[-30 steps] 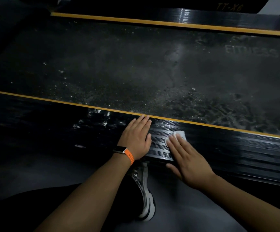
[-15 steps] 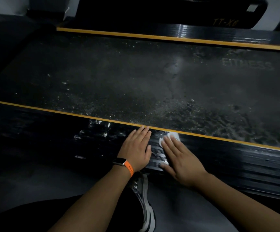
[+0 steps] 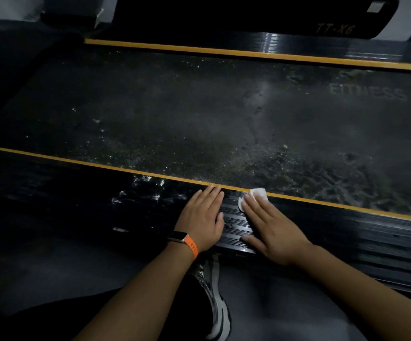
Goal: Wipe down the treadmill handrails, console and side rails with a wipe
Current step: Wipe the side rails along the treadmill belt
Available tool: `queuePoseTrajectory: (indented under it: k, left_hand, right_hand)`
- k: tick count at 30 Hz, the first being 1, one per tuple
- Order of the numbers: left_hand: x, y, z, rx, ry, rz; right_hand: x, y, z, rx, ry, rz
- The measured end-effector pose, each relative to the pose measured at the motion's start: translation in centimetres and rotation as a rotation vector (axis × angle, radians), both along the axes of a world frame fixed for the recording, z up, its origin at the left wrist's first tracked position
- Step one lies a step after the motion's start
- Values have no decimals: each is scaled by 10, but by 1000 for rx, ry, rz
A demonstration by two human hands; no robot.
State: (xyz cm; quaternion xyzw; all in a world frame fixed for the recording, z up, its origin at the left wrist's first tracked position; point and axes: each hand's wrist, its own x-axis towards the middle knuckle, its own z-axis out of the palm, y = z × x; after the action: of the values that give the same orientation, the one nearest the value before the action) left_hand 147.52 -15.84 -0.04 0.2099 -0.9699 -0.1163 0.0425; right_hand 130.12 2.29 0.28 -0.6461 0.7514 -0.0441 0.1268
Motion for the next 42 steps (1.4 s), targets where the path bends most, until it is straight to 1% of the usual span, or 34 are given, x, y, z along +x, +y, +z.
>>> queuePoseTrajectory:
  k: [4,6,8,11,13,15,17,20,22,25,29,32,37,40,42]
  left_hand:
    - [0,-1,-1,10,-2,-3]
    - [0,0,-1,14,0,-3]
    - [1,0,-1,13,-3,-1]
    - [1,-1,-2,10,-4,-1]
    - [0,-1,-2,13,-2,-3]
    - [1,-1,-2,18,1,-2]
    - [1,0,-1,15,-3,-1]
    - [2,-2,0,23,-6,-5]
    - [3,-4,1,46,-14,-4]
    - [7,-11,4,54,-43,-28]
    - [33,-48,2,23,-80,3]
    - [48,-63,-1,-15,-76,18]
    - [47,-59,0,-25,-19,20]
    - [48,-60,0,-19,-13,16]
    - [47,-59,-1,-6,-8,18]
  right_hand:
    - [2,0,1,-96,-182,-67]
    - [3,10,0,-135,-227,-109]
    - [4,19,-2,-142,-164,-140]
    - [6,25,-7,-154,5,-143]
    - [11,26,-9,-149,37,-174]
    - [18,21,-9,-116,39,-211]
    - [26,7,-8,-63,36,-202]
    - [37,-30,-4,-36,16,-117]
    - [37,-43,-4,-31,43,-61]
    - [20,-25,-3,5,72,-34]
    - [7,5,1,17,81,-108]
    - [24,-16,4,30,41,-104]
    - [55,-63,-1,4,-3,-67]
    - [46,-43,-3,12,35,-86]
    - [33,-16,-3,-1,63,-141]
